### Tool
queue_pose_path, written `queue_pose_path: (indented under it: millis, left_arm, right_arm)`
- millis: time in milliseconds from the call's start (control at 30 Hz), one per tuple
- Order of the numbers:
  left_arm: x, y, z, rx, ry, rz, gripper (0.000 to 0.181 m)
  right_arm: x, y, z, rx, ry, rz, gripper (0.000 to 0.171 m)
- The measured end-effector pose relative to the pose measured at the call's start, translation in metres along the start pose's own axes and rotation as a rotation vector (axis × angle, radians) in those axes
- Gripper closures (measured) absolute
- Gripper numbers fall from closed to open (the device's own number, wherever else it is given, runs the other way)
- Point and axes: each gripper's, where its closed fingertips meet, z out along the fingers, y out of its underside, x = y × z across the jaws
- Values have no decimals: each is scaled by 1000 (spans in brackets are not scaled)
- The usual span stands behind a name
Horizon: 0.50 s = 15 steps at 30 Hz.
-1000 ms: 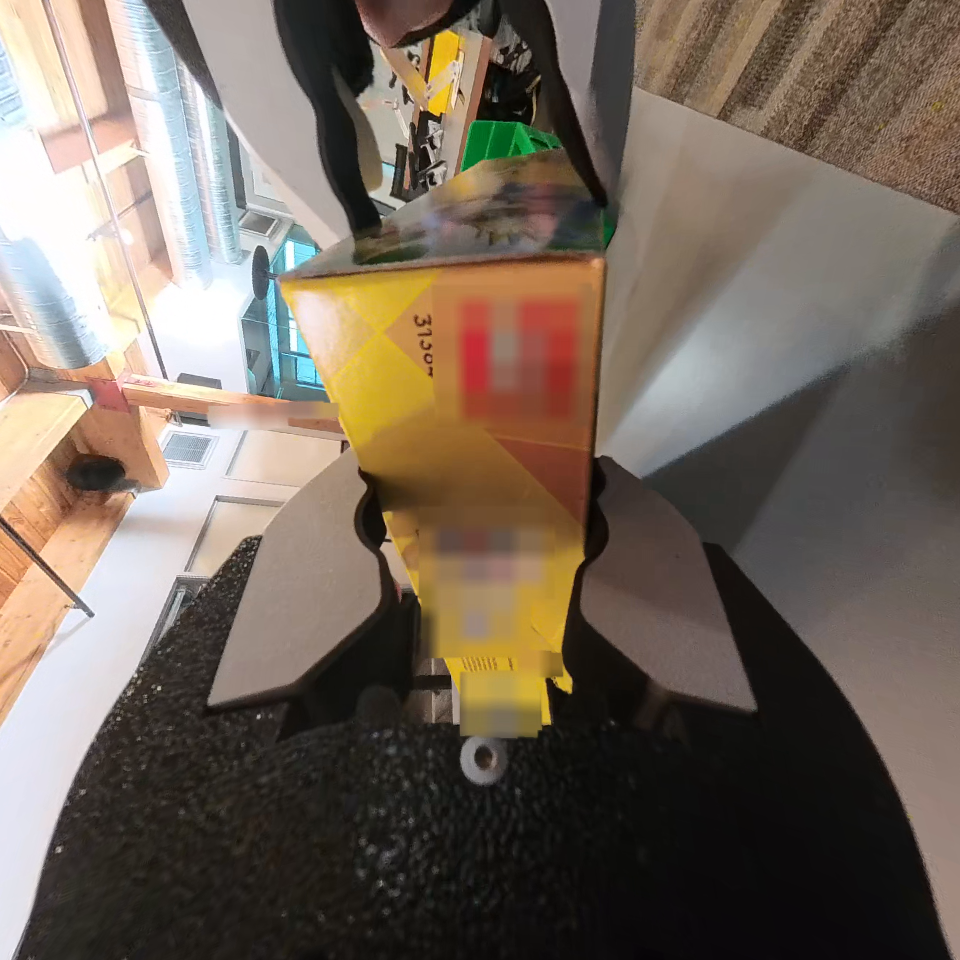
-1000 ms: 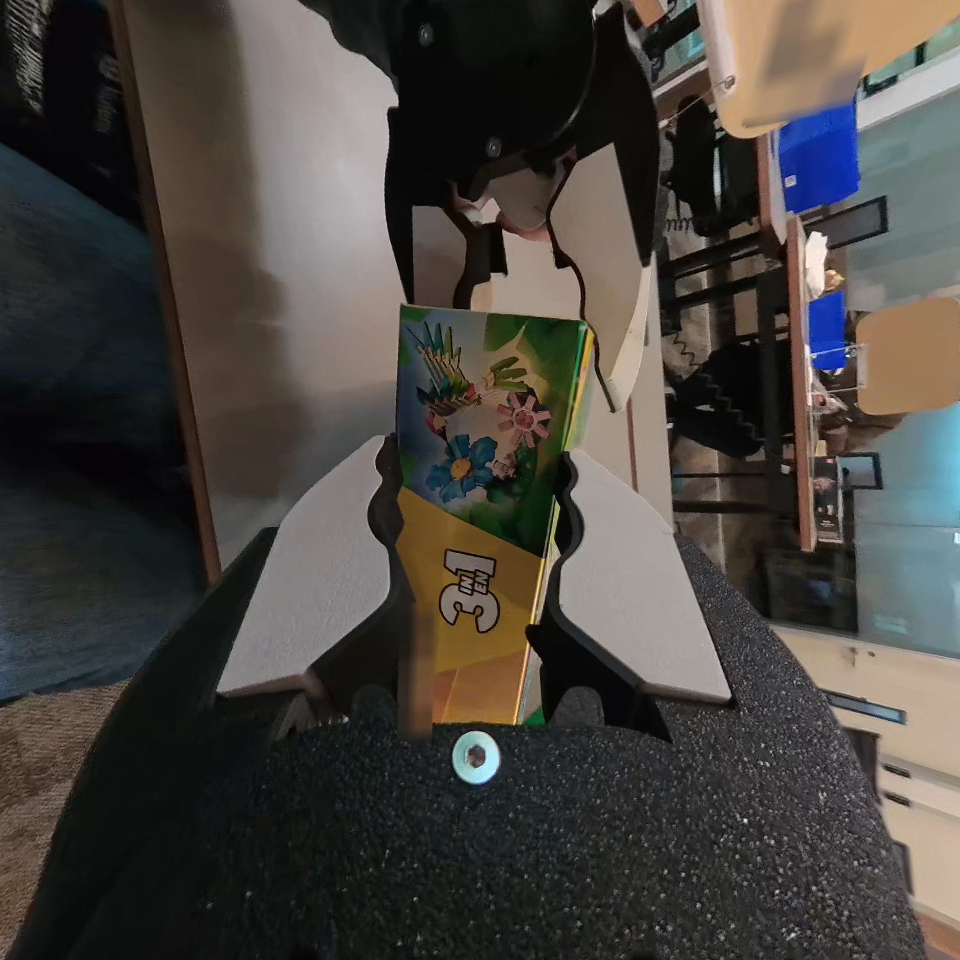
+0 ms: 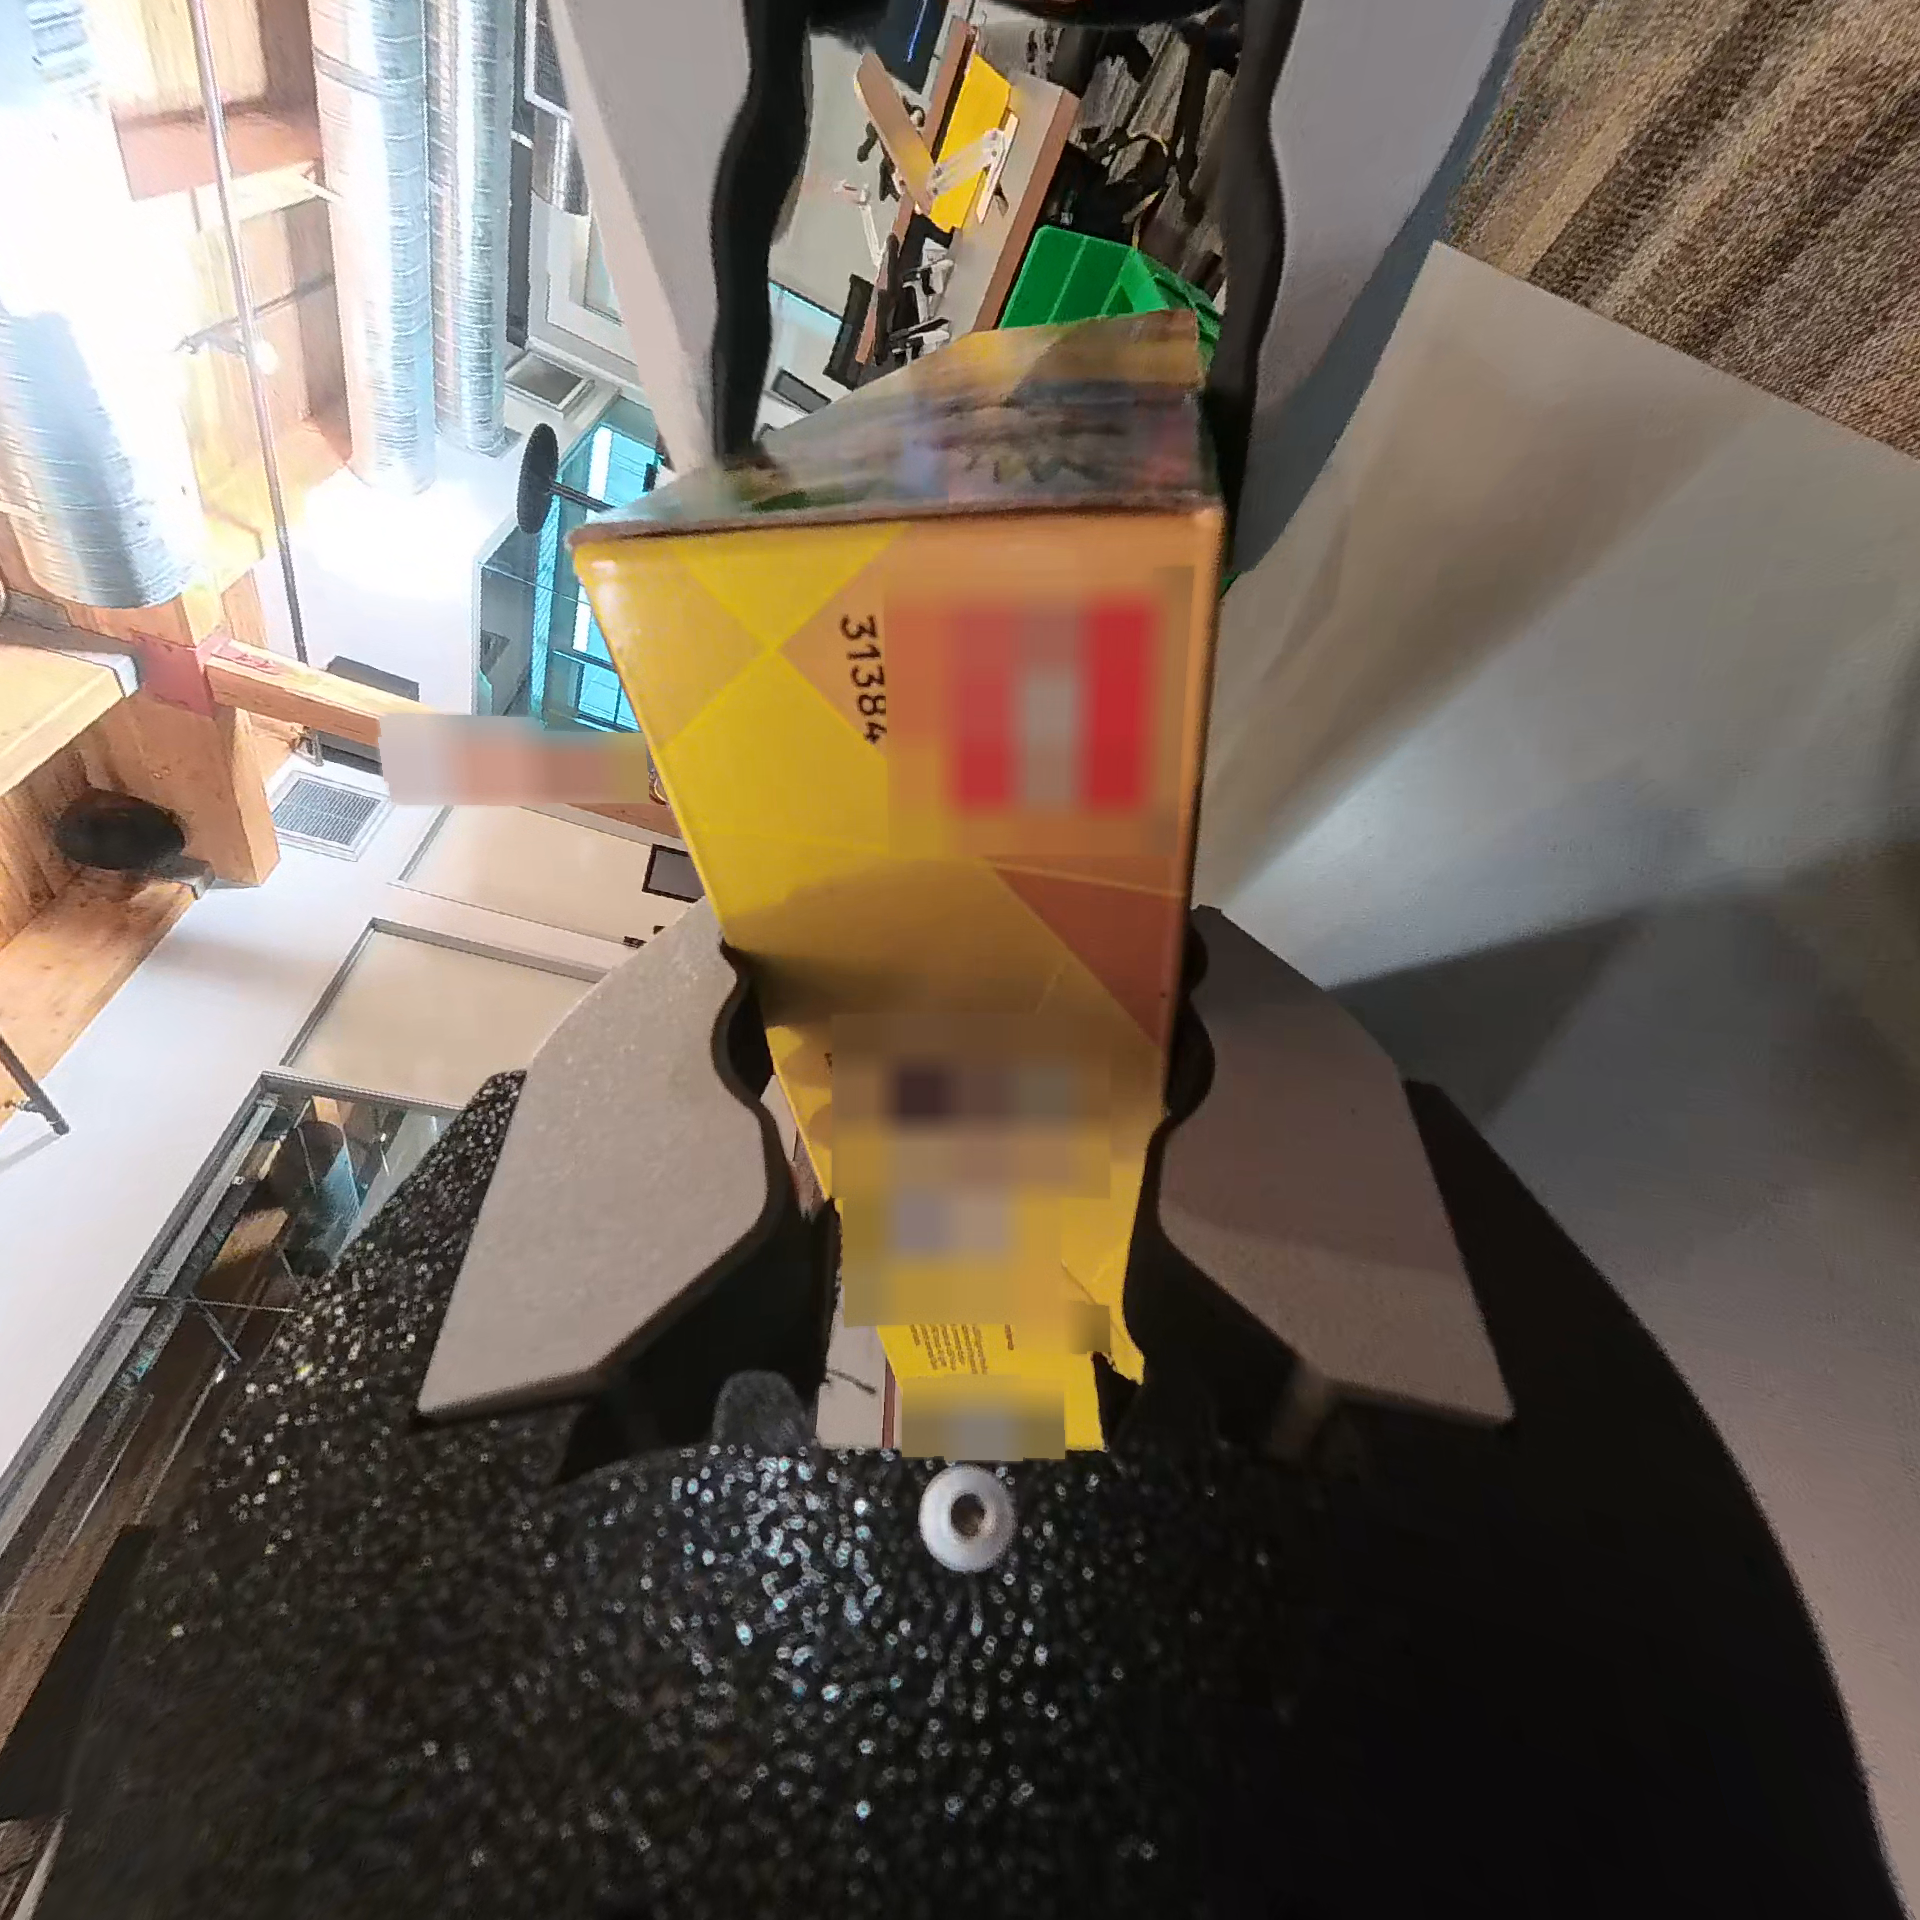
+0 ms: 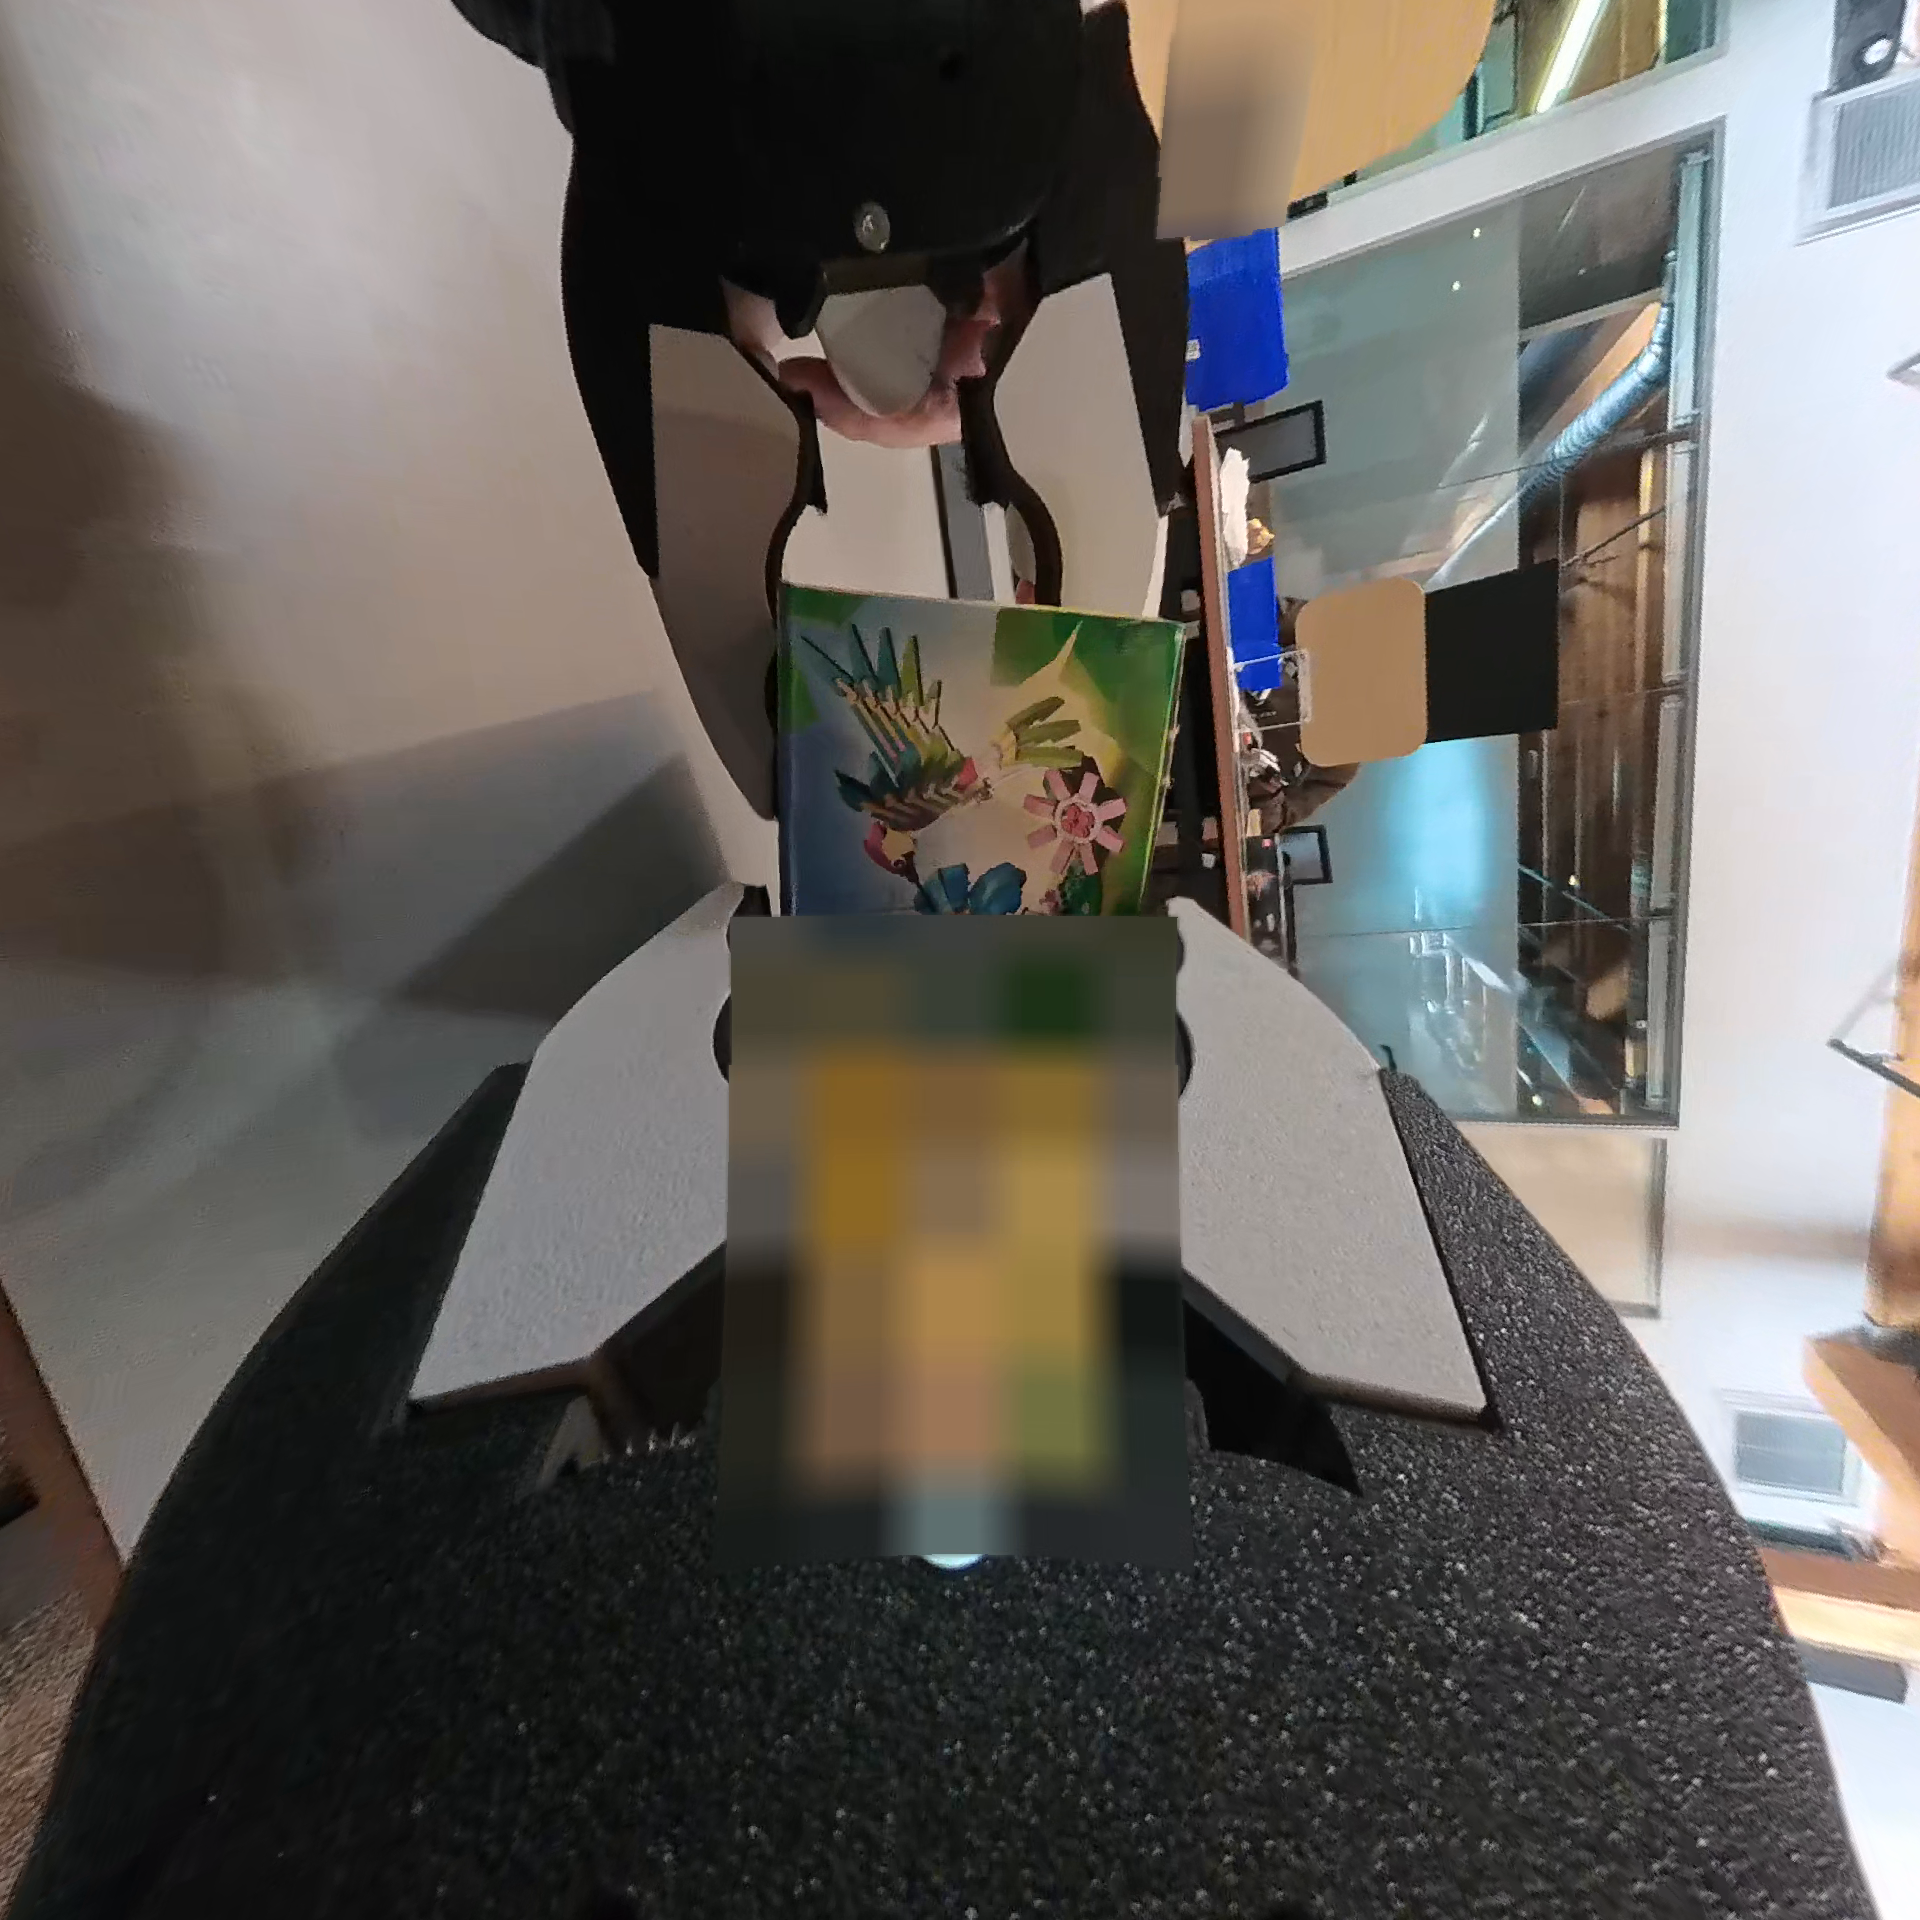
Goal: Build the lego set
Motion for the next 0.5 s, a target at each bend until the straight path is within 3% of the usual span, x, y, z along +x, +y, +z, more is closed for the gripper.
queue_pose_path:
  millis: [500]
  left_arm:
    - [2, -1, -2, 19, -16, 0, 106]
  right_arm:
    - [-5, -3, 0, 28, -136, 36, 107]
